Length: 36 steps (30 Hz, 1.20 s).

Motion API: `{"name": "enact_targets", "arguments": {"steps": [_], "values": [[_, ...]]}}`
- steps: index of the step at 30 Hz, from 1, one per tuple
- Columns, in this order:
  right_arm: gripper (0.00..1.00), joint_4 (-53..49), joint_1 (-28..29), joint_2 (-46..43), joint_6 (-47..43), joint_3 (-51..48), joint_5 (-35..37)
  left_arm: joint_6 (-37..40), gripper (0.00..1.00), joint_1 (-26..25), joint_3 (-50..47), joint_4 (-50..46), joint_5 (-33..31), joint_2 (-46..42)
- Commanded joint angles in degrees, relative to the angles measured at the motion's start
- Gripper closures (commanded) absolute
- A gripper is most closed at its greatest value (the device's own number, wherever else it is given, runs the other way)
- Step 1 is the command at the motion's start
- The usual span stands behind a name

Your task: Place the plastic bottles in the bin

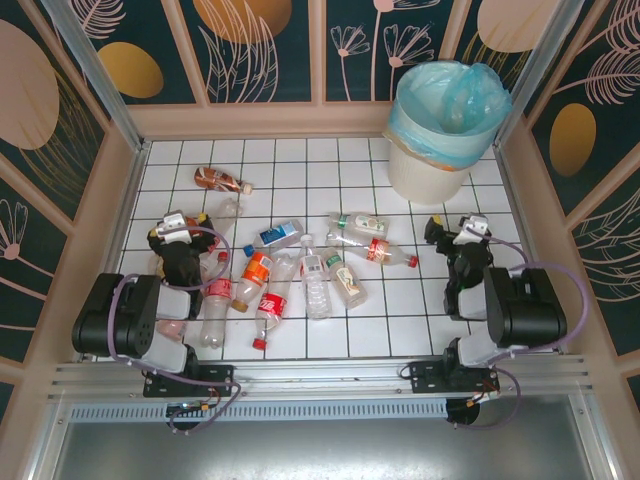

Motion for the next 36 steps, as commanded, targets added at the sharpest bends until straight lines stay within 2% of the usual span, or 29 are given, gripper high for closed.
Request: {"name": "enact_targets", "arguments": {"steps": [1, 3, 6, 10, 12, 16, 19, 24, 32, 36], "values": [[0.01, -3.1, 0.2, -10.6, 1.7, -1.1, 4.7, 0.3, 0.02, 0.4, 0.3, -3.0, 1.5, -5.7], [0.01, -10.8, 0.2, -18.0, 4.3, -0.4, 6.3, 0.1, 0.02, 0.4, 1.0, -7.9, 1.0, -10.6], [0.05, -31.1, 0.2, -28.5, 10.6, 4.0, 6.1, -0.7, 0.05, 0.4, 2.6, -15.4, 2.0, -18.7], [0.10, -55.9, 0.4, -36.2, 19.9, 11.4, 0.4, -2.8, 0.12, -0.5, 7.6, -27.8, 7.2, -27.4], [0.11, -63.0, 0.4, -37.4, 22.9, 13.9, -4.4, -3.3, 0.15, -3.1, 9.9, -31.7, 7.2, -29.5], [0.12, -74.3, 0.5, -37.2, 27.5, 17.2, -13.5, -1.7, 0.19, -12.8, 16.4, -38.7, 7.6, -27.8], [0.12, -77.8, 0.7, -37.6, 31.4, 16.6, -17.8, -0.9, 0.21, -20.3, 22.7, -43.9, 8.5, -23.2], [0.17, -77.4, 0.7, -37.5, 37.3, 12.9, -22.6, -0.8, 0.23, -30.1, 32.1, -49.7, 10.9, -13.9], [0.27, -65.4, 0.7, -37.1, 50.7, 3.6, -25.9, -3.7, 0.27, -38.6, 44.5, -54.8, 14.1, 2.3], [0.30, -62.1, 0.7, -35.7, 53.8, 1.1, -25.8, -8.6, 0.32, -39.9, 49.8, -57.2, 17.7, 8.6]]}}
